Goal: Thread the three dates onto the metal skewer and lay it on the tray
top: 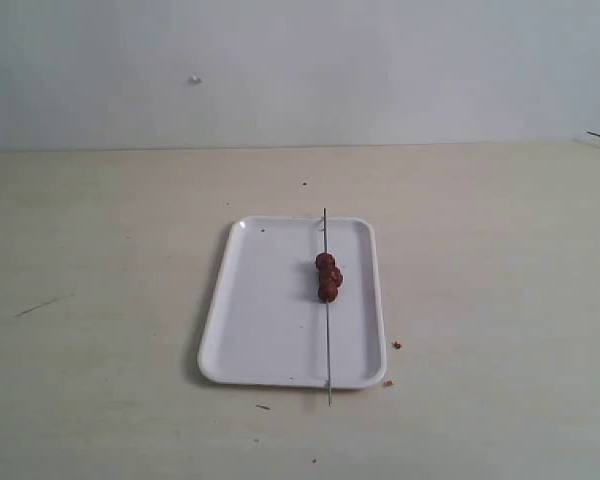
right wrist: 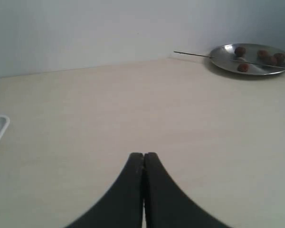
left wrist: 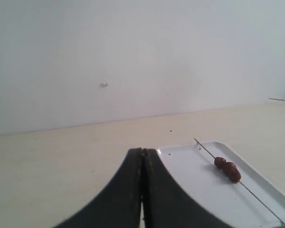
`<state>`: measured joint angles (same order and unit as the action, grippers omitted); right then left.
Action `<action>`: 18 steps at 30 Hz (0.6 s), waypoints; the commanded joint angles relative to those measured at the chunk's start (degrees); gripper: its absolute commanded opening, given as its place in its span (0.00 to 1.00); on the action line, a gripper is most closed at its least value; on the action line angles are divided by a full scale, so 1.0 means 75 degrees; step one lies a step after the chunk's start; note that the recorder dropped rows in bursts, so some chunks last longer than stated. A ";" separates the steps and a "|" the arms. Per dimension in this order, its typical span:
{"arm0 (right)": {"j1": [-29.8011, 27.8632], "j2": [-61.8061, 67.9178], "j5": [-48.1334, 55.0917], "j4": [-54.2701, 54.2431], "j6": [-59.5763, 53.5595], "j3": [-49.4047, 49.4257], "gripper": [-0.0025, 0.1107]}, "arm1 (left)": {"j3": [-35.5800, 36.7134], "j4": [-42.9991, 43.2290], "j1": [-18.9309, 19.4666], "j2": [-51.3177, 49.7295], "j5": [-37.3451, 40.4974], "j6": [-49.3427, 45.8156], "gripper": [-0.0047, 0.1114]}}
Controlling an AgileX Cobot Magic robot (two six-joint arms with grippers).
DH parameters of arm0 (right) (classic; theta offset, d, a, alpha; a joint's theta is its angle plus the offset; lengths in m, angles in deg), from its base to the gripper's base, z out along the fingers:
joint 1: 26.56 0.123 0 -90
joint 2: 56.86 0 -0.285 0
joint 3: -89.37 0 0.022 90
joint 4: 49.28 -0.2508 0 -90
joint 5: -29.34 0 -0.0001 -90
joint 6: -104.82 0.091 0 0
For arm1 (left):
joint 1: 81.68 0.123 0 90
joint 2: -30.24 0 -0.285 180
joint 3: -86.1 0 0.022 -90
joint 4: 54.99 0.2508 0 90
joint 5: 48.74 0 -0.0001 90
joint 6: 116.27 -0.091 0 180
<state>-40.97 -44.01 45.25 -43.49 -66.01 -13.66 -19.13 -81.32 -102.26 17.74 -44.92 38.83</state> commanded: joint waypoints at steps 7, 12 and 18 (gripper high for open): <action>-0.0031 -0.0051 -0.0075 0.0020 0.0011 0.0034 0.02 | 0.0050 0.6576 0.0005 0.0048 0.1232 0.6474 0.04; -0.0031 -0.0051 -0.0075 0.0020 0.0011 0.0034 0.02 | 0.0050 0.6658 0.0005 0.0070 0.1519 0.6369 0.04; -0.0031 -0.0051 -0.0075 0.0020 0.0011 0.0034 0.02 | 0.0050 0.6229 0.1414 0.0528 0.1748 0.6405 0.04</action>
<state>-40.97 -44.01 45.25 -43.49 -66.01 -13.66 -18.90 -32.52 -96.65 20.05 -33.20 86.45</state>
